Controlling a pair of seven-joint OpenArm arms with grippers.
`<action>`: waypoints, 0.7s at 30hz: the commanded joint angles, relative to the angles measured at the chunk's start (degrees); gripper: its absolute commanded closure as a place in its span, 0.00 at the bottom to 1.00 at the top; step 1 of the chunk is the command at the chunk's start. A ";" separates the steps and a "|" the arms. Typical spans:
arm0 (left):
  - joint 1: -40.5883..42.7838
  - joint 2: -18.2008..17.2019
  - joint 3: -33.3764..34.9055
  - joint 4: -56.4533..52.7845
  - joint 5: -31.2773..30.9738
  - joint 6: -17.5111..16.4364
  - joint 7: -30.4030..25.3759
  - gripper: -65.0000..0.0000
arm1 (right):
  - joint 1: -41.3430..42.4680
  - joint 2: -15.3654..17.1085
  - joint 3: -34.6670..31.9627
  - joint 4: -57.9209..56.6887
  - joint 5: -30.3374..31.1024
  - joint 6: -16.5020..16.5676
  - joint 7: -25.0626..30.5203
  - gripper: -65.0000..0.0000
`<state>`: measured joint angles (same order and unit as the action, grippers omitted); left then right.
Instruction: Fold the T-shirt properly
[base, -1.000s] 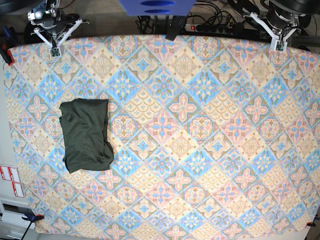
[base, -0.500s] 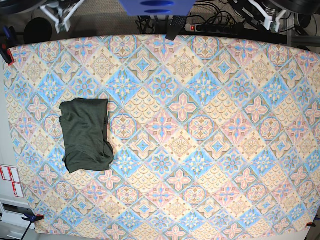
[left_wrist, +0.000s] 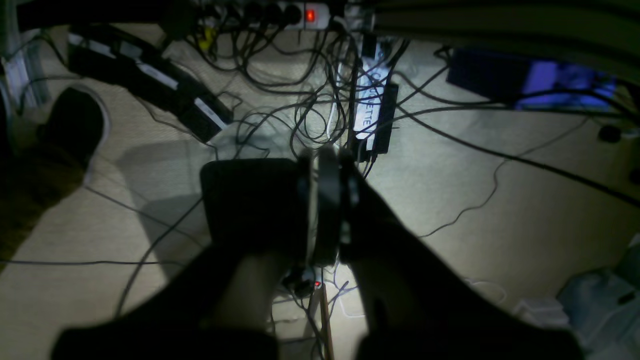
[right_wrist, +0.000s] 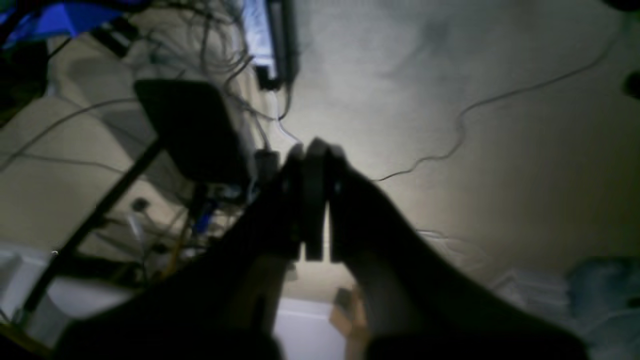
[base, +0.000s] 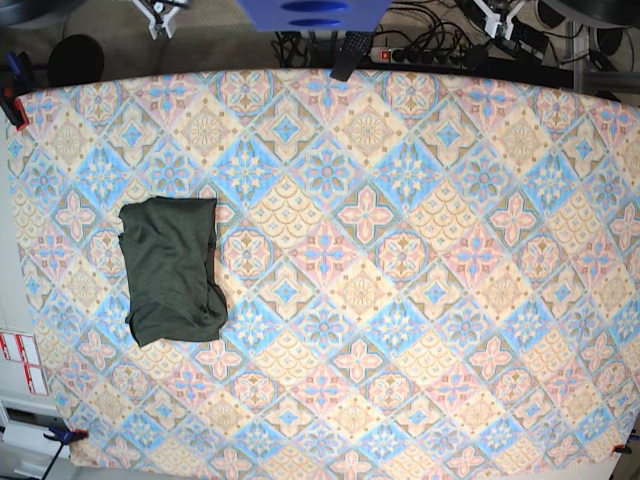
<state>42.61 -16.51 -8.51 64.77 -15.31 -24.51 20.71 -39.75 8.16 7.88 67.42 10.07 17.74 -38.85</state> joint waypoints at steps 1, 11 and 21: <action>-1.69 -0.50 2.23 -3.37 -0.29 -0.23 -1.50 1.00 | -0.21 0.67 0.34 -2.06 -0.35 -0.02 0.30 1.00; -12.68 -0.50 15.15 -23.15 -0.29 5.92 -11.26 1.00 | 10.60 0.67 0.34 -29.22 -0.61 -0.02 15.33 1.00; -26.21 2.93 33.08 -46.88 -0.38 13.30 -25.94 1.00 | 18.96 0.50 0.25 -44.08 -0.61 -0.02 23.69 1.00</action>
<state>16.88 -13.82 23.18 19.73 -15.66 -11.40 -3.73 -19.84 8.21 8.03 23.44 9.63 17.54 -14.61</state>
